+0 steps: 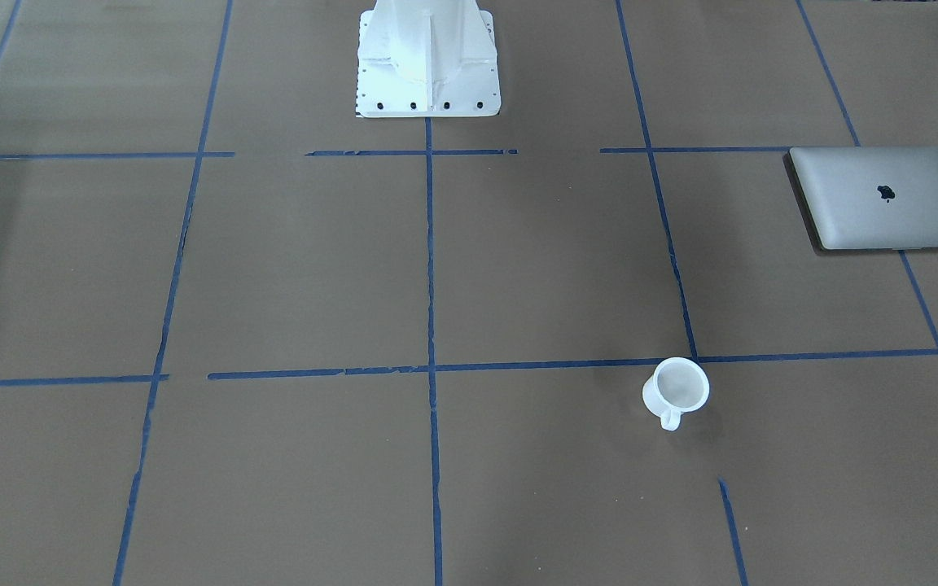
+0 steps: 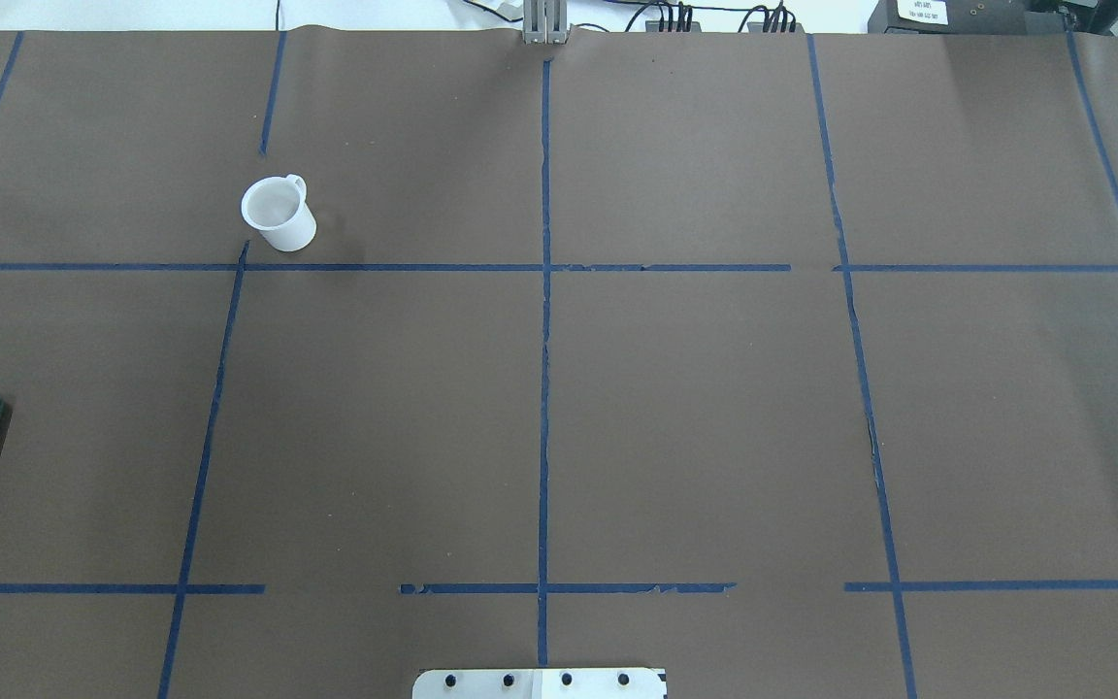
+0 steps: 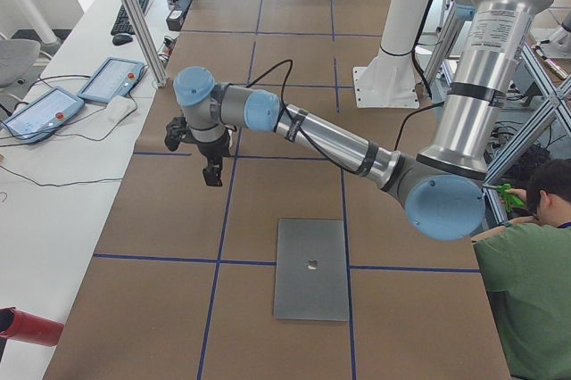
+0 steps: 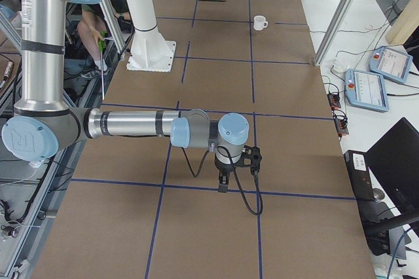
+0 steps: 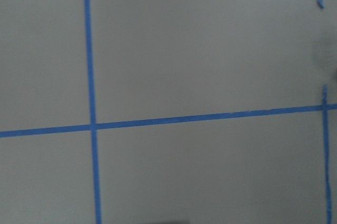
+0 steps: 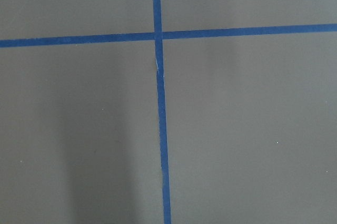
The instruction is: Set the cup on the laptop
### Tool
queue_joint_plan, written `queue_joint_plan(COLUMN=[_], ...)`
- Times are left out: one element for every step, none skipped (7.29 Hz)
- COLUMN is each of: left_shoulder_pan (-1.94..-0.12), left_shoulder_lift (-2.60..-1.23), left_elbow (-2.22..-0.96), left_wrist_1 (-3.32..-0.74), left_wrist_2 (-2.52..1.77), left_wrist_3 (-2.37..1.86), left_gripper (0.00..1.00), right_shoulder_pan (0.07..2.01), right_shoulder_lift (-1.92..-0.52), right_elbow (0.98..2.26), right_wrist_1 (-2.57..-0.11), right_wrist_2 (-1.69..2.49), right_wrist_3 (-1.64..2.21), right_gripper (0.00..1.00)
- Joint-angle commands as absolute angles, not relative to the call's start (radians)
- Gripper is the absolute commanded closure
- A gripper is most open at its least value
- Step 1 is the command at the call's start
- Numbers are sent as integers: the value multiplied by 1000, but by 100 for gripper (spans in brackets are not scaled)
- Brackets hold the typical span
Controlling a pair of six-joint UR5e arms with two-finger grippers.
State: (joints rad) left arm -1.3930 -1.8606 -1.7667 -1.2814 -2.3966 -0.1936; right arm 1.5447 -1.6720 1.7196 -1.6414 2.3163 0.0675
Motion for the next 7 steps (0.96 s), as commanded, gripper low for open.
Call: queue_joint_plan(left_shoulder_pan=[-1216, -1150, -1135, -1120, -1048, -1029, -1026], left_shoulder_lift=[-1998, -2017, -2011, -2016, -2028, -2084, -2144], left_elbow=[-1776, -1767, -1752, -1755, -1738, -1621, -1506], left_wrist_1=[-1261, -1290, -1386, -1450, -1482, -1591, -1658], left_wrist_2=[-2353, -2306, -2306, -2301, -2271, -2258, -2253], left_wrist_3=[-412, -435, -489, -591, -648, -656, -650], left_gripper=[0, 0, 0, 0, 0, 0, 0], right_shoulder_pan=[1545, 1545, 1545, 1545, 1545, 1545, 1545], right_shoulder_lift=[-1672, -1672, -1672, -1672, -1672, -1672, -1672], right_elbow=[1720, 1720, 1720, 1720, 1720, 1720, 1720], right_wrist_1=[-1641, -1641, -1641, -1641, -1641, -1641, -1641], right_wrist_2=[2316, 2316, 2316, 2316, 2316, 2316, 2316], right_wrist_3=[67, 67, 67, 67, 67, 67, 67], right_gripper=[0, 0, 0, 0, 0, 0, 0])
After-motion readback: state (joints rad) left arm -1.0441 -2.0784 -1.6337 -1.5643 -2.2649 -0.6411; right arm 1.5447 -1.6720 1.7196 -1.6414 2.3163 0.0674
